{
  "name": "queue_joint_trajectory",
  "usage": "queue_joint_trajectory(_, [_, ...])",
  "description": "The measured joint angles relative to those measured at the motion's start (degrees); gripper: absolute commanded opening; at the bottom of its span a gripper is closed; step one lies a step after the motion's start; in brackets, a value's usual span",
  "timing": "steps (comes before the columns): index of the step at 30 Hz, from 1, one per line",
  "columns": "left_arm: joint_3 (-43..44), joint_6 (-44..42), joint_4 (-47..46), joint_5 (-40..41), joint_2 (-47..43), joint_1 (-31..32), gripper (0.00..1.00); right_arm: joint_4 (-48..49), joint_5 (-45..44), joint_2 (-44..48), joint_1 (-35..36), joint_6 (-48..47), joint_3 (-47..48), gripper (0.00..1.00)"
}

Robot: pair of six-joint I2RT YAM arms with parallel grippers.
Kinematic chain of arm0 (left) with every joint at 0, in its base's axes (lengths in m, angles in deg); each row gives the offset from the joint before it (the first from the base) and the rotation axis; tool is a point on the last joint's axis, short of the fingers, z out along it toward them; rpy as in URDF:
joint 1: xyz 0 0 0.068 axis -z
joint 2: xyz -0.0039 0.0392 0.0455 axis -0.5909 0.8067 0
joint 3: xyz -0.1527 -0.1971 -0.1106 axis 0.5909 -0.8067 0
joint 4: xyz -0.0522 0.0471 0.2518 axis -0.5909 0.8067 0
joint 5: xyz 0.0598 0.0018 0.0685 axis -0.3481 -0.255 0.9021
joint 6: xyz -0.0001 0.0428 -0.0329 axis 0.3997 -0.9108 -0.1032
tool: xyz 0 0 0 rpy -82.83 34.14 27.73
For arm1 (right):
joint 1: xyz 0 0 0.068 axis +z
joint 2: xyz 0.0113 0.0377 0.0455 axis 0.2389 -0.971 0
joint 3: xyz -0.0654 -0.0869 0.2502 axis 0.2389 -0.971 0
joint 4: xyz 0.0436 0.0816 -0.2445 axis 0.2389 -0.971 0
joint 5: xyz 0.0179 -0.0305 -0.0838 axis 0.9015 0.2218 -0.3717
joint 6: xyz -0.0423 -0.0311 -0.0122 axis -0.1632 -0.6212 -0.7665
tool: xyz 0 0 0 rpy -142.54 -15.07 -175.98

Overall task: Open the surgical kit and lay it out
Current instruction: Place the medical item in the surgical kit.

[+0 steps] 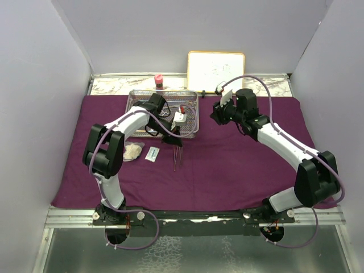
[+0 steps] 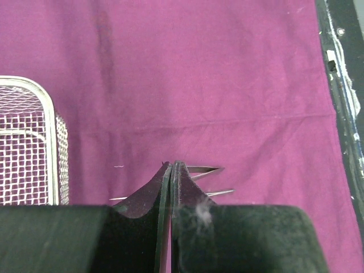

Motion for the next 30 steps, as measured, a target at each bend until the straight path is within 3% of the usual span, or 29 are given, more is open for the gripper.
queue_joint_trajectory(17, [4.9, -11.32, 10.75, -5.35, 7.23, -0.33, 0.0, -0.22, 0.61, -1.46, 0.0, 0.0, 0.0, 0.33])
queue_joint_trajectory(30, [7.32, -15.8, 13.11, -7.96, 11.39, -1.05, 0.0, -0.26, 1.29, -2.97, 0.0, -0.02, 0.0, 0.32])
